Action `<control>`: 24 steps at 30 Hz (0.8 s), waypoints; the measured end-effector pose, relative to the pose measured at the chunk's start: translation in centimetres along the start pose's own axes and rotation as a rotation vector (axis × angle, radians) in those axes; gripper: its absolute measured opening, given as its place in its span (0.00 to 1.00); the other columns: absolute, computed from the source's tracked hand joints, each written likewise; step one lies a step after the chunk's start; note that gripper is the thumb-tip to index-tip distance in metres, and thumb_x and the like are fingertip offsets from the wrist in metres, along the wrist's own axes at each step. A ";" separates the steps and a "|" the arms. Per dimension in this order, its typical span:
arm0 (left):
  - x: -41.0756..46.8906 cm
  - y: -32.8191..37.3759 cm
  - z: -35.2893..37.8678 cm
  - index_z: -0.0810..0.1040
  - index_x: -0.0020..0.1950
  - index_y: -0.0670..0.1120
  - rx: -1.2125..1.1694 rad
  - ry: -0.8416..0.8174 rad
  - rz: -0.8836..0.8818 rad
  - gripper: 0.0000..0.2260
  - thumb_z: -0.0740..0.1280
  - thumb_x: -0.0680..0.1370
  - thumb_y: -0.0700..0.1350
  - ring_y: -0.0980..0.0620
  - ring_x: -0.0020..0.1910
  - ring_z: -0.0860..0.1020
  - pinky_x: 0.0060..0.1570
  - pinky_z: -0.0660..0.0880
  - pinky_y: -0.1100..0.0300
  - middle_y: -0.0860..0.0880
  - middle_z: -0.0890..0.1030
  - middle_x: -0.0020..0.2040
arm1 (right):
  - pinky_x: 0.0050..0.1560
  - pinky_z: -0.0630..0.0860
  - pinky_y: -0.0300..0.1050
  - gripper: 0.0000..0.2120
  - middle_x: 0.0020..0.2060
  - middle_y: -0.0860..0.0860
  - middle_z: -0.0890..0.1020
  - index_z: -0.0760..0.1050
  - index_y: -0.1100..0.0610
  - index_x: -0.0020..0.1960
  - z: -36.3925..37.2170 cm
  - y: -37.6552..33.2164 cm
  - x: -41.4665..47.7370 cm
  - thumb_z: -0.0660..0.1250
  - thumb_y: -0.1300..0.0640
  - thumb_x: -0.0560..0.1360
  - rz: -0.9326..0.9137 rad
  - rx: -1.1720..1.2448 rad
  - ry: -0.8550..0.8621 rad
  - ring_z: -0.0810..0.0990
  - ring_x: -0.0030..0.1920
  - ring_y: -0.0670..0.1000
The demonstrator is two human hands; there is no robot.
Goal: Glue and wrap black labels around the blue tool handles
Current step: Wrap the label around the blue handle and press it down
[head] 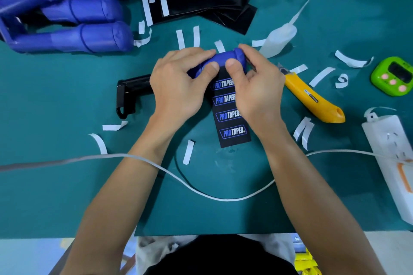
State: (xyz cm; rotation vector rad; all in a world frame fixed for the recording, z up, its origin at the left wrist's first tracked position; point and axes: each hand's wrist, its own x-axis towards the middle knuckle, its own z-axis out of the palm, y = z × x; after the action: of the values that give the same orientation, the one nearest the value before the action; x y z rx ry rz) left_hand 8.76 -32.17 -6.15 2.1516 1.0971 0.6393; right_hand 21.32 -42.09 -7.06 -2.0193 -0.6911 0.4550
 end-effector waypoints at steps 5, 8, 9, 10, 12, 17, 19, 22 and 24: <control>-0.9 -1.5 -0.8 0.85 0.64 0.50 0.041 0.011 0.167 0.11 0.67 0.85 0.49 0.50 0.62 0.82 0.63 0.75 0.44 0.53 0.85 0.63 | 0.43 0.80 0.53 0.22 0.37 0.51 0.85 0.78 0.56 0.70 -0.3 0.2 -0.1 0.69 0.45 0.80 -0.016 0.074 -0.062 0.81 0.34 0.53; -0.7 -1.7 -0.8 0.85 0.65 0.49 0.041 0.006 0.180 0.11 0.67 0.85 0.48 0.50 0.62 0.83 0.63 0.75 0.43 0.52 0.84 0.64 | 0.54 0.81 0.55 0.23 0.51 0.53 0.87 0.78 0.57 0.71 -0.3 0.2 0.2 0.68 0.46 0.80 0.005 0.100 -0.078 0.84 0.49 0.56; -0.6 -1.6 -0.7 0.85 0.65 0.49 0.040 0.009 0.175 0.11 0.67 0.85 0.48 0.50 0.62 0.83 0.63 0.75 0.44 0.53 0.85 0.64 | 0.55 0.82 0.54 0.23 0.52 0.50 0.87 0.78 0.56 0.70 -0.3 0.1 0.4 0.67 0.45 0.80 0.013 0.088 -0.085 0.85 0.50 0.53; -0.5 -1.6 -0.7 0.85 0.65 0.50 0.044 0.013 0.167 0.12 0.66 0.85 0.48 0.50 0.61 0.83 0.62 0.75 0.45 0.53 0.85 0.63 | 0.56 0.82 0.53 0.23 0.53 0.46 0.86 0.78 0.54 0.70 -0.3 0.0 0.6 0.67 0.43 0.80 0.019 0.081 -0.089 0.85 0.49 0.49; -0.2 -1.5 -0.6 0.85 0.64 0.51 0.058 0.033 0.145 0.12 0.66 0.85 0.49 0.51 0.60 0.83 0.62 0.75 0.47 0.55 0.85 0.63 | 0.53 0.82 0.48 0.24 0.54 0.43 0.85 0.79 0.53 0.68 -0.1 0.0 0.8 0.67 0.41 0.78 0.020 0.050 -0.085 0.82 0.41 0.40; -0.1 -0.8 -0.4 0.86 0.62 0.54 0.083 0.079 0.081 0.13 0.68 0.80 0.49 0.54 0.57 0.83 0.60 0.76 0.56 0.58 0.85 0.60 | 0.53 0.82 0.50 0.24 0.56 0.45 0.85 0.78 0.56 0.70 0.2 0.1 1.2 0.69 0.45 0.78 0.033 0.074 -0.104 0.81 0.41 0.41; 0.2 -1.3 -1.4 0.83 0.67 0.56 0.108 -0.033 0.127 0.19 0.69 0.76 0.49 0.55 0.61 0.81 0.64 0.75 0.58 0.59 0.84 0.64 | 0.58 0.82 0.51 0.25 0.59 0.47 0.85 0.78 0.58 0.70 0.0 0.1 1.4 0.70 0.45 0.78 0.056 0.112 -0.120 0.84 0.52 0.43; 0.4 -2.7 -2.7 0.69 0.78 0.56 0.201 -0.232 0.164 0.35 0.70 0.71 0.49 0.50 0.63 0.79 0.64 0.73 0.55 0.58 0.80 0.69 | 0.61 0.81 0.50 0.27 0.61 0.49 0.84 0.77 0.57 0.72 -0.2 0.1 1.3 0.72 0.45 0.77 0.091 0.163 -0.137 0.84 0.58 0.43; 0.4 -3.3 -2.6 0.66 0.74 0.53 0.184 -0.174 0.101 0.33 0.74 0.71 0.49 0.47 0.58 0.79 0.55 0.71 0.56 0.58 0.81 0.64 | 0.53 0.83 0.45 0.29 0.58 0.43 0.85 0.74 0.54 0.73 -0.4 -0.1 0.6 0.74 0.45 0.75 0.102 0.210 -0.128 0.86 0.47 0.42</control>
State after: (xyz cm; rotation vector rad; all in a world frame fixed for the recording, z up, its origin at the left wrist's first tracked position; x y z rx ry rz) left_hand 5.52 -29.52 -6.66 2.3820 0.9914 0.3982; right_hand 21.95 -41.89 -6.77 -1.8441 -0.5934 0.6930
